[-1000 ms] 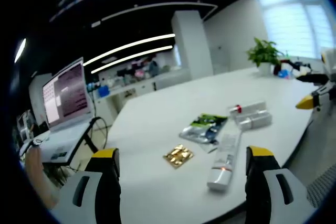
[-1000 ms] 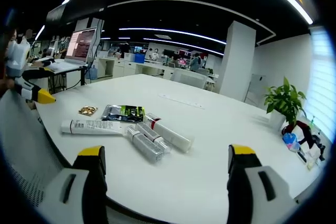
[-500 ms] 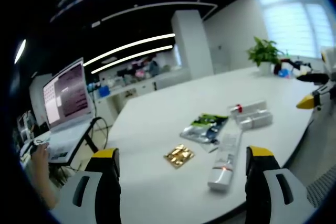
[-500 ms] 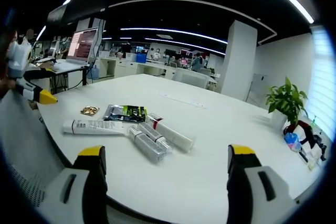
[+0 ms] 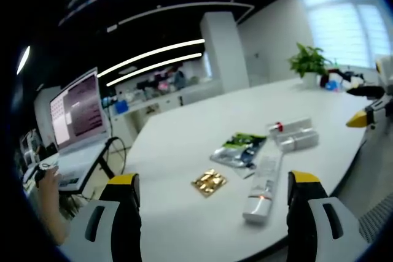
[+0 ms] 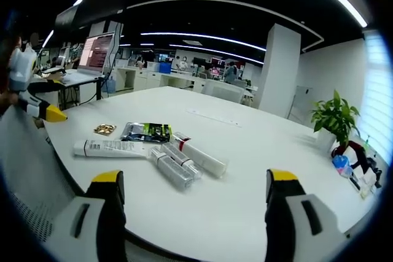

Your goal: Arrange the skincare products in the storage area until every visible bottle or jar stands upright without overlapping.

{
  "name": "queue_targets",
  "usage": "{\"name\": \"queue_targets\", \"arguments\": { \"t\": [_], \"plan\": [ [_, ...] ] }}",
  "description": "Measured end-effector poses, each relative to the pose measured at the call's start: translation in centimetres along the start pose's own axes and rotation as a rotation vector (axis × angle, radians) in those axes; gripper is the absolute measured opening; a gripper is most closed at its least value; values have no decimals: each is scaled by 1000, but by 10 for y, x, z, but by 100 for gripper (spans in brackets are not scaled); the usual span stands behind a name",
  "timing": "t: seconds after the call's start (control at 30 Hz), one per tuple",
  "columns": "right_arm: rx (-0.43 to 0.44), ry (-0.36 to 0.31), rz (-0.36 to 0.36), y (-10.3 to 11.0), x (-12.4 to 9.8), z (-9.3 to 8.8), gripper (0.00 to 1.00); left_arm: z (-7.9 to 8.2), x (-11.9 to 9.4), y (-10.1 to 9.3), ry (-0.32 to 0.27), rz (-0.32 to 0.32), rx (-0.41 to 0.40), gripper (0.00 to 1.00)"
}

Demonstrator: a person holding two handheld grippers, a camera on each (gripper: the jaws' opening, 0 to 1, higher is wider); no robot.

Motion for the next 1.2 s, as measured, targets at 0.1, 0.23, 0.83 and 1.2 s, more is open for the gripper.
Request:
{"name": "queue_targets", "arguments": {
  "t": [0.1, 0.23, 0.83, 1.2],
  "plan": [
    [-1, 0, -5, 0, 0, 0, 96, 0, -1, 0, 0, 2, 0, 97],
    [-3, 7, 0, 1, 0, -1, 96, 0, -2, 1, 4, 8, 0, 97],
    [-4, 25, -22, -3, 1, -3, 95, 3, 0, 4, 3, 45, -8, 97],
    [-17, 13, -12, -3, 1, -1, 99, 3, -3, -2, -12, -9, -11, 97]
  ]
}}
Point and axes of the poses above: the point that each gripper's makers call its tool centre point, and the gripper's own axes: x roughly forward along the fingers, y roughly to its left, z roughly out of its top, the point moved 3 cm from there along -x, roughly backward along the fingers, and after that the axes turned 9 degrees about z, right-handed, at the moved point
